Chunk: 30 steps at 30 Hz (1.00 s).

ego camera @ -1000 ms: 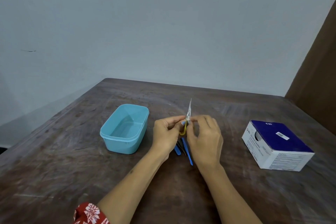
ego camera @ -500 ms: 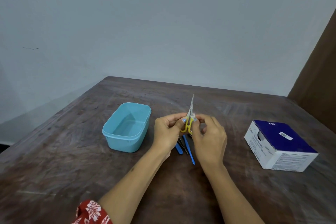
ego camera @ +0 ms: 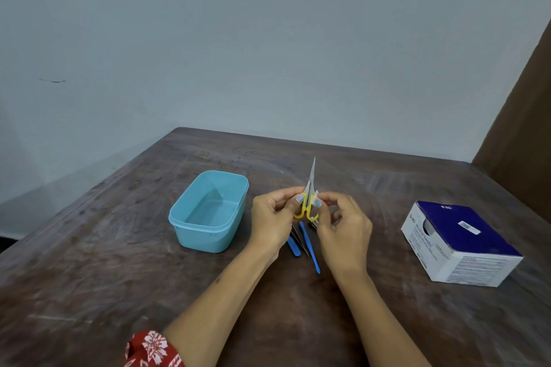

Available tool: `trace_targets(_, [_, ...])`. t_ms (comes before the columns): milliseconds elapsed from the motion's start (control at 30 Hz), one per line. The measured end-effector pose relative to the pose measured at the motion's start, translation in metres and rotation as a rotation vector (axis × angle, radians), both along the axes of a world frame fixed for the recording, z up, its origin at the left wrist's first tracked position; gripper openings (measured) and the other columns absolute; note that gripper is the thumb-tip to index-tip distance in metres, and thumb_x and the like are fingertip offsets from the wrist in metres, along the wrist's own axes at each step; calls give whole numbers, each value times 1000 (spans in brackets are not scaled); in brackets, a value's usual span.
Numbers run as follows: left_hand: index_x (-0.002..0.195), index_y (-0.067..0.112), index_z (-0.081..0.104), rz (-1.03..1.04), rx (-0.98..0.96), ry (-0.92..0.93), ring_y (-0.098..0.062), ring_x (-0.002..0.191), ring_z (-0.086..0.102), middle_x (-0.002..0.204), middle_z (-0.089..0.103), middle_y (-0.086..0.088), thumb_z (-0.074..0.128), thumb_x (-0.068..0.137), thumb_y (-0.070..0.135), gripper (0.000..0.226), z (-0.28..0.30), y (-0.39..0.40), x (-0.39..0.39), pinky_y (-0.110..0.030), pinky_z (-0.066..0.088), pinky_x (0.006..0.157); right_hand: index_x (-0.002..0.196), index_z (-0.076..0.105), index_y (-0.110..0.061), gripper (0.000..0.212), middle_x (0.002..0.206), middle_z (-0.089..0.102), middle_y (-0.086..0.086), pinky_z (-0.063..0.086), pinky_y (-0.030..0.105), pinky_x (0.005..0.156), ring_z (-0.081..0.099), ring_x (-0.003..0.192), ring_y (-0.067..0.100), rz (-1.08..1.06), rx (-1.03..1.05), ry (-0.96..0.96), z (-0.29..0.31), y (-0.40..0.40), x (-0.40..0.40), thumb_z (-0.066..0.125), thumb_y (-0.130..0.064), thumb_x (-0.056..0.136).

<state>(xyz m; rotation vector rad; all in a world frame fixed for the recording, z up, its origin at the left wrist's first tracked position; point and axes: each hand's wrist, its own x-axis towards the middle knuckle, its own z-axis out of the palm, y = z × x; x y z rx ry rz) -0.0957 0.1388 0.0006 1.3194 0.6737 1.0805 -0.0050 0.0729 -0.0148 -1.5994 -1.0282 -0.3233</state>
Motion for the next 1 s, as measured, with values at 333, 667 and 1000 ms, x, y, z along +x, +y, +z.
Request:
trace_targets(333, [96, 9, 70, 21, -7, -135, -16, 76, 71, 77, 75, -1, 59, 86, -2, 18, 4, -2, -1, -32, 59, 74, 94, 73, -16, 13, 77, 65, -20, 50, 10, 65, 65, 75, -1, 69, 41, 187, 6, -1, -4, 69, -11, 83])
trace_targets(667, [91, 15, 69, 74, -59, -212, -12, 76, 71, 75, 75, 4, 58, 87, -1, 20, 3, -3, 0, -30, 59, 73, 83, 75, -14, 7, 68, 67, -14, 52, 14, 61, 65, 68, -1, 91, 34, 298, 7, -1, -11, 76, -14, 76])
trace_targets(1000, [98, 10, 70, -37, -172, -151, -15, 76, 70, 82, 73, -5, 57, 88, 2, 18, 5, -10, 3, -30, 60, 69, 95, 73, -6, 18, 85, 67, 4, 47, 17, 70, 61, 77, 17, 18, 123, -194, 3, 2, -8, 69, 2, 80])
